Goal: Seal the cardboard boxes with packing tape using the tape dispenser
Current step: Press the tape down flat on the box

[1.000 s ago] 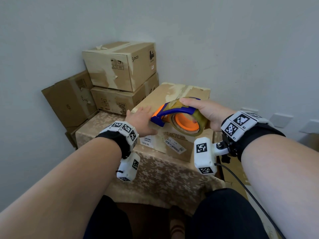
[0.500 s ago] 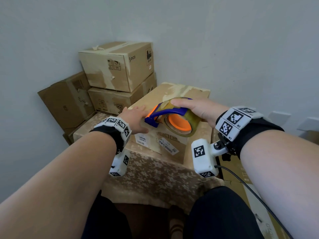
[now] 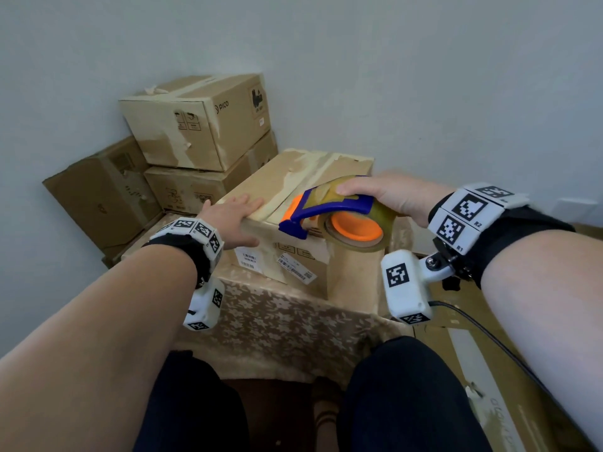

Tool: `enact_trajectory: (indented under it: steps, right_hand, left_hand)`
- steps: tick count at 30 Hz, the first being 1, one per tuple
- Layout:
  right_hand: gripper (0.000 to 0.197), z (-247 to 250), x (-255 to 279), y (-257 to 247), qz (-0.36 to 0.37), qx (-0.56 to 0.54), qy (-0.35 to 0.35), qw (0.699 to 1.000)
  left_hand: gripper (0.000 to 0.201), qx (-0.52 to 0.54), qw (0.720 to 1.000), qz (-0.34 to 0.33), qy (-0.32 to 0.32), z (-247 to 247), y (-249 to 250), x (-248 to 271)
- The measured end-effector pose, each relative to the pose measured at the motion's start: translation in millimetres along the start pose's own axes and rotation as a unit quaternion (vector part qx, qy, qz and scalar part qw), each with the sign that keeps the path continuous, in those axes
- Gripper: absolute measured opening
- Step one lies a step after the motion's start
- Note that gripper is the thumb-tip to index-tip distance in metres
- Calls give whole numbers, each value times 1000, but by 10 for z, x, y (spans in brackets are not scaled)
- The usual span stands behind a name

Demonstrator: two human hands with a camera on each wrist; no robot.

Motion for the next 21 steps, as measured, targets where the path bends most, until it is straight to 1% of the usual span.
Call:
enact_trajectory:
  steps: [3,4,7,8,10,13,17,21]
  right_hand:
    - [25,86,32,92,-18,24,9,1000]
    - [34,87,29,132,-25,35,9,999]
    - [81,62,2,191,-29,58,15,998]
    - [88,51,-5,199,-30,57,18,998]
    - [91,57,-22,219,-32,56,25,998]
    - [91,66,-41,222,-32,72,27,996]
    - [90,66,-47,242,-38,74,29,996]
    - [92,39,-29,282,-44,72,22,996]
  left_hand:
    - [92,-6,1000,5,-5,-2,-4,1]
    - [91,-6,1000,8,-8,-3,-6,3]
    - [91,-2,1000,17,-12,1,-9,12]
    - [91,-2,1000,19,-13,2,-10,11]
    - [92,-3,1000,22,-19,4,-5,10]
    - [94,-12,999,29,-27,23,24,26]
    - [103,-40,998,34,-20,59,145,81]
    - [107,-19,999,-33,-5,62,589,146]
Point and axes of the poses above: each hand's wrist, its own x-axis away from the middle knuckle, its own z-axis out of the back of the hand, y = z × x, the point moved 8 cm from there along -x, towards the middle knuckle, and after that the axes turned 1 degree about z, right-handed, at the moved point
